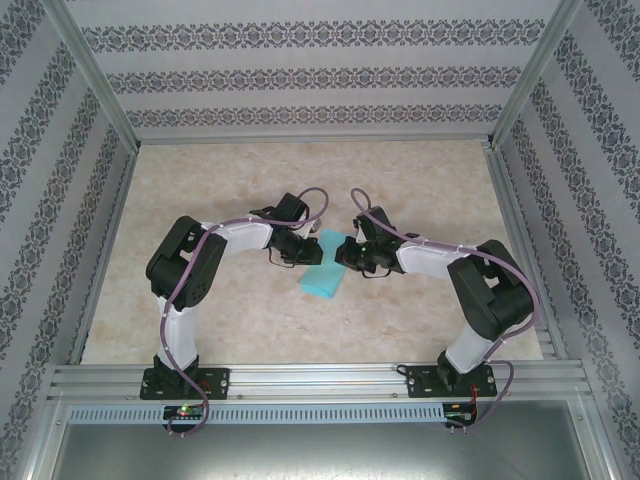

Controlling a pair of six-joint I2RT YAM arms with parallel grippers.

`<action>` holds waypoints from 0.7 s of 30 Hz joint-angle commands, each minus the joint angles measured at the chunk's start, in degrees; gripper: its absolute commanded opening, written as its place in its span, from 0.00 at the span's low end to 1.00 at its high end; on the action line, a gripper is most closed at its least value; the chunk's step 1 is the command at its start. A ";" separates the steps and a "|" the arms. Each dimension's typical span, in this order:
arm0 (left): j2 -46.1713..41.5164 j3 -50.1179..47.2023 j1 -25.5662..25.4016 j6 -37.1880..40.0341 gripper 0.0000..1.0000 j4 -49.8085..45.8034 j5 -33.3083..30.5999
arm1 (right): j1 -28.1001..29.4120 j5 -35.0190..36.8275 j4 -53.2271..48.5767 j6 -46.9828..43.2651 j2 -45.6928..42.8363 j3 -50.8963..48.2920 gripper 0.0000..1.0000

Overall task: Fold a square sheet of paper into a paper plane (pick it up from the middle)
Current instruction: Fold the square sheet of paper in half at the center of the table.

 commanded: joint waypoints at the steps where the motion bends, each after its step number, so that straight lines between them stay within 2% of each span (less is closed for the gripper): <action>1: 4.90 -2.12 -0.26 1.83 0.19 -8.63 -6.93 | 0.23 -0.95 2.94 1.38 2.20 -1.65 0.09; 9: 5.85 -1.02 -0.26 2.08 0.19 -9.55 -7.32 | 0.23 -1.90 4.10 0.88 3.11 -4.59 0.09; 18: 6.92 -0.02 -0.28 2.70 0.19 -10.50 -7.49 | 0.32 -0.44 -1.79 -2.23 -0.78 -6.27 0.08; 21: 7.23 0.19 -0.26 2.73 0.19 -10.44 -7.42 | 0.41 -0.97 -0.93 -1.71 -2.88 -7.19 0.09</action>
